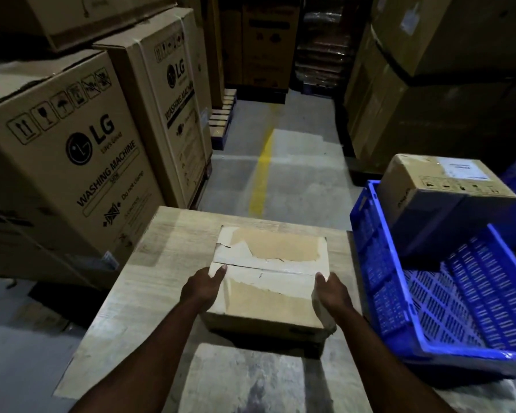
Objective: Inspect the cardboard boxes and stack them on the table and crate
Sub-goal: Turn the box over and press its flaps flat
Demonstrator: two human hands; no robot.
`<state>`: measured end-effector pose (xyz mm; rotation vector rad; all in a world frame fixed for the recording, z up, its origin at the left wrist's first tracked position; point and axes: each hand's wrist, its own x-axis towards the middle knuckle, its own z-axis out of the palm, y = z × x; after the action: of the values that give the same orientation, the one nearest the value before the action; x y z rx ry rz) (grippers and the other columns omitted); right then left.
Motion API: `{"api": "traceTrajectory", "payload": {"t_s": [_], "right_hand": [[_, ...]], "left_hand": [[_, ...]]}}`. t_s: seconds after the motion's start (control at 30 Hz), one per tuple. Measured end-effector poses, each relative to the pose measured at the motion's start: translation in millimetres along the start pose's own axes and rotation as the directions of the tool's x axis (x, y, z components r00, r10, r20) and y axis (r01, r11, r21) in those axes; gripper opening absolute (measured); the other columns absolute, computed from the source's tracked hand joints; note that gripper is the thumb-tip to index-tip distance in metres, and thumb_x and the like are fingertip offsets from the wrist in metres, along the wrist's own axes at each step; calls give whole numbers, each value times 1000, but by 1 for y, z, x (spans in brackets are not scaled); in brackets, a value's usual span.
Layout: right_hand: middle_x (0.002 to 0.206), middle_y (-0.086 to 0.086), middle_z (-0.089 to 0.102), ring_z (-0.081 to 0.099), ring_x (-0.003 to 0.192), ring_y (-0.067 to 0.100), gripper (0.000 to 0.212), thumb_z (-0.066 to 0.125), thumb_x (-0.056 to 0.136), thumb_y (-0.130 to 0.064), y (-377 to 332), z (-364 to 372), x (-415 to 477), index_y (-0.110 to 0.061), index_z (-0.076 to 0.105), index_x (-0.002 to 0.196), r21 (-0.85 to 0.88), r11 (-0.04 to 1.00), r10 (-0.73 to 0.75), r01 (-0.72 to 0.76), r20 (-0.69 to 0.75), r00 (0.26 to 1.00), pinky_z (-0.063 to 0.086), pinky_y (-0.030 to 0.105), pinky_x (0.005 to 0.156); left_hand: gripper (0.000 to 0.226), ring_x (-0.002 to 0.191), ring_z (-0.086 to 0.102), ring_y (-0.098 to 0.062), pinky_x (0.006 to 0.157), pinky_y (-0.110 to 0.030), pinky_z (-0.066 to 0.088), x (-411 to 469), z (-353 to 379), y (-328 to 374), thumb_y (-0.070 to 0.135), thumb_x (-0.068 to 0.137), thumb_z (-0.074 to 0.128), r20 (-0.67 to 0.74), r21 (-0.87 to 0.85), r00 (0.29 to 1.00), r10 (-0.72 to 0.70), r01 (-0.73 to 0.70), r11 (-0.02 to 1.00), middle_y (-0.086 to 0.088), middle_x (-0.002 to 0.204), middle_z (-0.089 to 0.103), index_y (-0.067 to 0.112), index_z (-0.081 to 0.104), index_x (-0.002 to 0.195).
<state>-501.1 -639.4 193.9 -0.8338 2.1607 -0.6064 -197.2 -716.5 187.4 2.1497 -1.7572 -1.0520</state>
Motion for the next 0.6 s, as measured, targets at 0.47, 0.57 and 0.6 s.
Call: {"api": "traceTrajectory", "payload": {"t_s": [0.47,0.57,0.6], "right_hand": [[158,21,26,27,144,33,57,38,102,-30,-111,4,42,-1,28,149,-535,586,-557,608,279,782,26,43,118],[153,20,36,37,139,33,52,43,99,-22,-127,15,54,-4,34,147,-615,465,-513,636,398,760,32,42,113],[147,19,44,45,132,33,49,47,96,-19,-129,17,57,-6,40,142,-642,431,-494,634,420,761,38,41,108]], "left_hand": [[77,137,36,-36,111,-42,33,-108,77,31,36,93,64,135,-744,876,-463,398,536,-17,151,35,6,24,152],[61,116,56,-30,81,-37,51,-120,99,41,51,95,54,389,-740,844,-370,525,420,-9,136,54,14,41,143],[61,114,58,-29,73,-35,52,-119,103,41,54,96,51,417,-725,837,-353,541,426,-9,136,55,16,41,142]]}}
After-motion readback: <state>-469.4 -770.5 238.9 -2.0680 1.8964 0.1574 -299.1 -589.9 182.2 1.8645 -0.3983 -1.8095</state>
